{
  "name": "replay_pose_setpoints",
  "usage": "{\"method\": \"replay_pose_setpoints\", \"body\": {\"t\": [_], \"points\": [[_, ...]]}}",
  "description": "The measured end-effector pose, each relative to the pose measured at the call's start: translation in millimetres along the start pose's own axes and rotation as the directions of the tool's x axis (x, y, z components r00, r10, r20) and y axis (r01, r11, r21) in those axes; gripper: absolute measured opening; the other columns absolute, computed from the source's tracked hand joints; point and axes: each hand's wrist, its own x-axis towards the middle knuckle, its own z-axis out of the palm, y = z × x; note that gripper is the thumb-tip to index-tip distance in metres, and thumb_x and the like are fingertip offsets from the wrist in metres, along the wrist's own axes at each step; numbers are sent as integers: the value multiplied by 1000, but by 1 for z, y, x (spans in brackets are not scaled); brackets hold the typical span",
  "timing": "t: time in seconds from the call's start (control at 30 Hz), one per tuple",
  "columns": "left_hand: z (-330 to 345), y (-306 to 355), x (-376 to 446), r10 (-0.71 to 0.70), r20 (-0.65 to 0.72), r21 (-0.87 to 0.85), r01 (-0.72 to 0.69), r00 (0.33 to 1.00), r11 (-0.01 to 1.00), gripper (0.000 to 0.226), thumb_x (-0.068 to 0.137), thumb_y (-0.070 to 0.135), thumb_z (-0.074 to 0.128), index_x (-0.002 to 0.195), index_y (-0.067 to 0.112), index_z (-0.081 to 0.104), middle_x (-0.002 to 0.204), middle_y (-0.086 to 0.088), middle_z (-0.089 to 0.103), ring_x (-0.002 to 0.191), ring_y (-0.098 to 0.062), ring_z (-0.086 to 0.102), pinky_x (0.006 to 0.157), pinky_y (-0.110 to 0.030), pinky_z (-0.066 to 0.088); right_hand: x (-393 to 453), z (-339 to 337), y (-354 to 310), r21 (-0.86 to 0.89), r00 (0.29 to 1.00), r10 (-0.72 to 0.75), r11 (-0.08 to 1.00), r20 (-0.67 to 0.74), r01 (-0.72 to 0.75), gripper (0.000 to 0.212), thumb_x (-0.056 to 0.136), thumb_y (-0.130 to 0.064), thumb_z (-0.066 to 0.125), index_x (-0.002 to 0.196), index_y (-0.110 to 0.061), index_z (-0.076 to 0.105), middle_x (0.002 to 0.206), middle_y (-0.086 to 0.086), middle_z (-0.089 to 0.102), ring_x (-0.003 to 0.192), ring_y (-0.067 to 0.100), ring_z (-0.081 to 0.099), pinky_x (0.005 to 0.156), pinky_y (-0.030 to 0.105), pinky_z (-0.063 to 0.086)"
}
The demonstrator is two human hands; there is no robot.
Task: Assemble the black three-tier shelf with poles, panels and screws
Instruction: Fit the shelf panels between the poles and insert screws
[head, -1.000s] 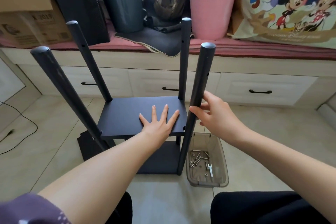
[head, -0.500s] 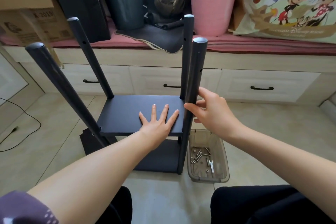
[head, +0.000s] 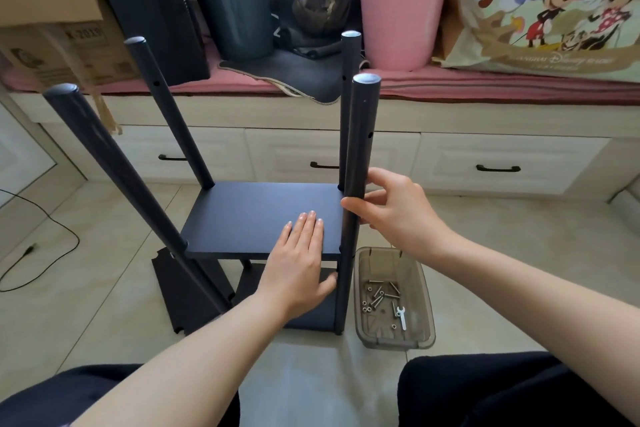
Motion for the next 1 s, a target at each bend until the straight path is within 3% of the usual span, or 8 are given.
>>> {"method": "replay_pose_setpoints", "body": {"t": [0.13, 0.3, 0.37, 0.6, 0.77, 0.87, 1.0], "points": [[6, 12, -1, -97, -59, -5, 97, 993, 995, 104, 89, 77, 28, 159, 3, 10, 167, -14, 5, 155, -27, 1, 125, -39, -2, 2, 0, 3, 37, 999, 29, 999, -20, -28, 25, 84, -28, 77, 103, -15, 68, 93, -2, 75, 87, 9, 72, 85, 37, 59], [4, 25, 0, -185, -156, -24, 184, 970, 983, 101, 85, 78, 28, 146, -1, 47, 153, -17, 44, 144, -31, 40, 118, -46, 31, 5, 0, 7, 67, 998, 59, 996, -19, -57, 27, 81, -30, 80, 99, -17, 65, 89, -4, 76, 84, 7, 73, 86, 37, 59], [5, 27, 1, -204, -200, -45, 199, 958, 979, 96, 86, 76, 32, 141, 0, 54, 148, -17, 50, 139, -31, 47, 114, -48, 36, 5, 0, 7, 69, 998, 56, 996, -9, -55, 27, 81, -31, 80, 99, -16, 66, 89, -2, 76, 86, 10, 73, 85, 39, 59], [11, 35, 9, -277, -282, -70, 268, 919, 961, 86, 87, 71, 38, 136, 5, 60, 145, -15, 55, 137, -34, 50, 110, -50, 40, 8, 0, 10, 124, 994, 108, 986, 5, -108, 30, 81, -34, 79, 101, -15, 66, 93, 2, 75, 90, 16, 72, 86, 42, 58], [17, 31, 15, -272, -362, -82, 260, 892, 962, 83, 87, 70, 41, 134, 5, 62, 144, -15, 56, 137, -32, 50, 110, -49, 40, 13, -10, 19, 168, 985, 134, 974, 105, -150, 29, 85, -23, 76, 111, -19, 64, 102, -2, 74, 94, 8, 71, 85, 34, 60], [23, 28, 17, -264, -407, -79, 254, 875, 964, 82, 86, 70, 43, 133, 5, 63, 143, -14, 57, 137, -31, 51, 111, -48, 39, 13, -22, 40, 172, 973, 162, 967, 164, -190, 33, 88, -17, 73, 118, -20, 59, 101, -5, 75, 94, 7, 71, 81, 31, 60], [28, 24, 23, -249, -450, -57, 251, 857, 966, 80, 86, 69, 48, 132, 6, 63, 141, -12, 60, 136, -31, 51, 111, -46, 35, 6, -31, 96, 167, 933, 298, 928, 202, -333, 21, 89, -11, 70, 108, -17, 63, 97, 1, 76, 93, 12, 73, 83, 32, 60]]}}
